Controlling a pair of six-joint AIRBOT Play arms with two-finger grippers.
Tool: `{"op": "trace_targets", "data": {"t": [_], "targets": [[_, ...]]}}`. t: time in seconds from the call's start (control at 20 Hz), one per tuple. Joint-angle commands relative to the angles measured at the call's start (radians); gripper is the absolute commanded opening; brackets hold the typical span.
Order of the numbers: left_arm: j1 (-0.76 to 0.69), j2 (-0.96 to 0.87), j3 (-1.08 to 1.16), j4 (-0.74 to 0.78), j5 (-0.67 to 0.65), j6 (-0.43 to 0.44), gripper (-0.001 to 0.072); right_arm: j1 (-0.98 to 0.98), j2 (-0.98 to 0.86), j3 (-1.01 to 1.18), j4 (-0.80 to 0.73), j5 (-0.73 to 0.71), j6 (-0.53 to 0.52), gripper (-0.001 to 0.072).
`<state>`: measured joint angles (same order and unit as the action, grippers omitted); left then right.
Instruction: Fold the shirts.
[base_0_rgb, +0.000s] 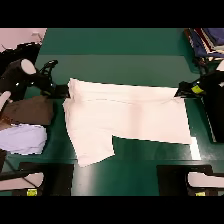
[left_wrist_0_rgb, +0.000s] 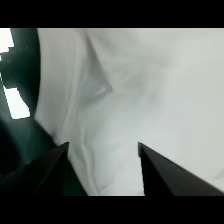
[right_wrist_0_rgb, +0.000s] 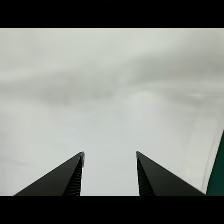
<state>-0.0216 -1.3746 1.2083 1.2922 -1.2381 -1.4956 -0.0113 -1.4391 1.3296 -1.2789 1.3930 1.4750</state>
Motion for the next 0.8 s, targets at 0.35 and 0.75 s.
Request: {"op": "trace_targets", "data": {"t": [0.35,0.75], "targets": [[0.000,0.446,-0.689,-0.231,0.021,-0.053,0.0504,-0.091,0.304,-0.201,0.005,-0.061,0.000,0.0389],[-0.043,0.446,-0.835,-0.422,0.230,0.011,0.0500,-0.092,0.318,-0.201,0.003,-0.034,0.000,0.0388]]}}
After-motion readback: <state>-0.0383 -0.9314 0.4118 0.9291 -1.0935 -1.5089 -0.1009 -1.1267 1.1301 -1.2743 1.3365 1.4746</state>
